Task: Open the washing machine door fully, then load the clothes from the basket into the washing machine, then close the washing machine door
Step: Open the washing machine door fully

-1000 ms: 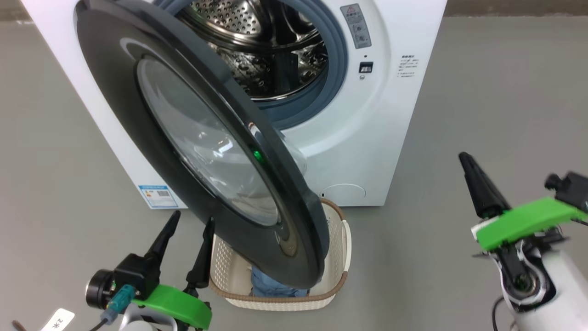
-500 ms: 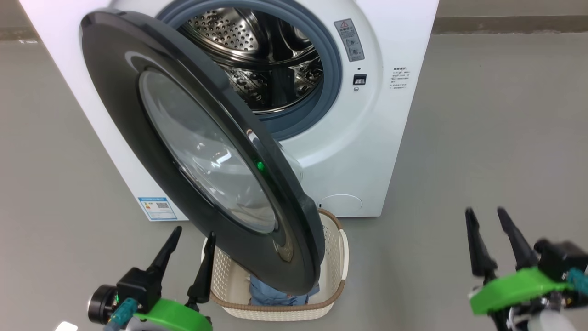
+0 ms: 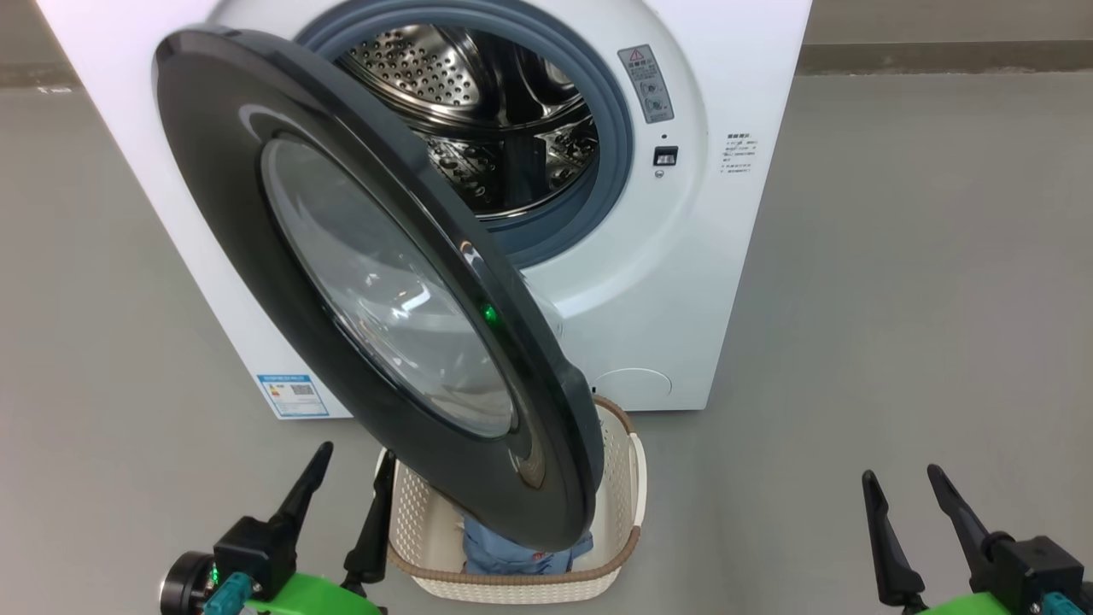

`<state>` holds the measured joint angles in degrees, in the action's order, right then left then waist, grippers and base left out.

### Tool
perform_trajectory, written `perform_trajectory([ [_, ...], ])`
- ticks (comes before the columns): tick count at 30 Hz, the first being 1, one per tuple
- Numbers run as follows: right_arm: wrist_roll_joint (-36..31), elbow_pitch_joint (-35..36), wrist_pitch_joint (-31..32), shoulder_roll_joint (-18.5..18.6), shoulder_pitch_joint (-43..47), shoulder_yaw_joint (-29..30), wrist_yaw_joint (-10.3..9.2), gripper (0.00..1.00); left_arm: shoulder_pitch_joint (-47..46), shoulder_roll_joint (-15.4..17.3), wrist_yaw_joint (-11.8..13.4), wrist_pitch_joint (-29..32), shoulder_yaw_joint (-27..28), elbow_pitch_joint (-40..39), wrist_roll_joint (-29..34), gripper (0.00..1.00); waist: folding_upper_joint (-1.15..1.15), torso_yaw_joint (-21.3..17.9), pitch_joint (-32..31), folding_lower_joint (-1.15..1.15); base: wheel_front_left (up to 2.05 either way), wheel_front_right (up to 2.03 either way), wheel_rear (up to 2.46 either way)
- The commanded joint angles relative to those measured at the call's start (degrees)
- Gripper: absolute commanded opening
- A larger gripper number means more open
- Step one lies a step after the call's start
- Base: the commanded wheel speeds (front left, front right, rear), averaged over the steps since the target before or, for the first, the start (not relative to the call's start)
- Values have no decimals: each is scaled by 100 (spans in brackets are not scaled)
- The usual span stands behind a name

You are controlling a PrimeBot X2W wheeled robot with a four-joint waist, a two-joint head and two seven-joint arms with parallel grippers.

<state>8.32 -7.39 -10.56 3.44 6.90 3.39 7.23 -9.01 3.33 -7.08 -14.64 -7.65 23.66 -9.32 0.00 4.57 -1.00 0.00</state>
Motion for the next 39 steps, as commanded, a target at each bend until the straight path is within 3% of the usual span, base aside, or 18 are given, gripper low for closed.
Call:
perform_trajectory([
  [1, -123, 290, 55, 36, 13, -85, 25, 100, -65, 62, 29, -36, 189, -157, 14, 100, 0, 9, -14, 0, 0, 0, 0],
  [23, -169, 719, 326, -55, 303, 98, 25, 100, -72, 80, 72, -36, 285, -186, -12, 100, 0, 53, -44, 0, 0, 0, 0],
  [24, -174, 720, 332, -55, 302, 86, 25, 100, -79, 85, 79, -36, 290, -180, -12, 93, 0, 52, -45, 0, 0, 0, 0],
  [26, -165, 718, 353, -56, 300, 75, 25, 100, -129, 96, 117, -36, 320, -199, -23, 0, 0, 51, -48, 0, 0, 0, 0],
  [33, -144, 723, 403, -56, 295, 112, 25, 100, -326, 129, 339, -36, 460, -653, -20, 0, 0, 85, -40, 0, 0, 0, 0],
  [39, -134, 709, 422, -56, 308, 163, 25, 100, -618, 88, 578, -36, 419, -1961, 53, 0, 0, 161, -50, 0, 0, 0, 0],
])
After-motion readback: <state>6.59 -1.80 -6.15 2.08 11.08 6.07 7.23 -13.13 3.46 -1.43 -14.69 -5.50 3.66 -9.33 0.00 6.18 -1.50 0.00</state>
